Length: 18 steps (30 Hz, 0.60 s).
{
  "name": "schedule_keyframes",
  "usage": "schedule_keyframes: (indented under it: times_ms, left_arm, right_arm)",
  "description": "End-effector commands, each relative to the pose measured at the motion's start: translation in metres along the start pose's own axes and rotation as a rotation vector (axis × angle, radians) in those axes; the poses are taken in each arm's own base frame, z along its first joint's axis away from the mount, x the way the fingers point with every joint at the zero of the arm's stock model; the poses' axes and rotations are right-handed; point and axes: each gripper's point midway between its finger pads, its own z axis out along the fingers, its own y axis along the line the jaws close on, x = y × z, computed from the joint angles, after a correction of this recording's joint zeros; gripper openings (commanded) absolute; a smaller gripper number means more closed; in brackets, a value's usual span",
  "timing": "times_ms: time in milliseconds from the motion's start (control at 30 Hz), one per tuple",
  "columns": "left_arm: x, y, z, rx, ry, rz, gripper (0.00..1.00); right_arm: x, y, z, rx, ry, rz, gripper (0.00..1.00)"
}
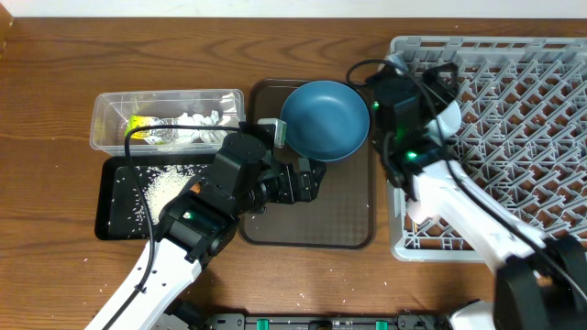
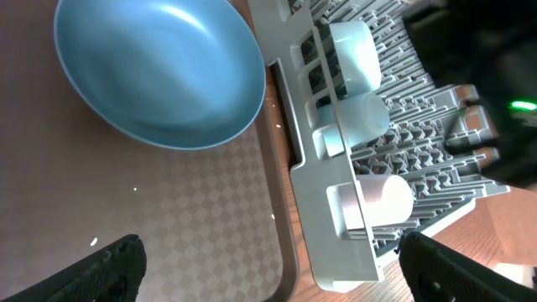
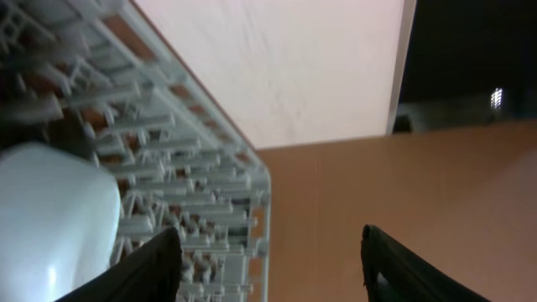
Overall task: Sort waste into correct bins and load items into the dishwasher rack
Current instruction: 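Place the light-blue bowl upside down in the rack and release, then move the right gripper left to the blue plate and grasp its rim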
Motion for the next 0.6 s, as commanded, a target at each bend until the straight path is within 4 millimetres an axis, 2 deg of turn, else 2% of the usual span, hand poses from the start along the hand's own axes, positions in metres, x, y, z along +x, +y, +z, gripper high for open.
schedule_keyframes:
  times_ms: [0, 167, 267, 433, 567]
  left_arm:
    - [0.0, 0.002, 0.001, -0.008, 0.002, -0.003, 0.98]
    - [0.0, 0.002, 0.001, -0.008, 0.002, -0.003, 0.98]
    - [0.0, 0.002, 0.001, -0.008, 0.002, -0.003, 0.98]
    - [0.001, 0.0, 0.001, 0.002, 0.008, -0.016, 0.98]
    - [-0.006, -0.002, 0.001, 0.011, -0.02, -0.098, 0.98]
  right_arm:
    - [0.01, -0.009, -0.004, -0.065, -0.022, 0.17, 0.68]
    - [0.027, 0.011, -0.014, -0.327, -0.043, 0.388, 0.69]
    - [0.018, 0.029, -0.032, -0.544, -0.11, 0.494, 0.7]
    - [-0.016, 0.046, -0.077, -0.816, -0.257, 0.593, 0.69]
    - [-0.023, 0.058, -0.084, -0.889, -0.177, 0.772, 0.69]
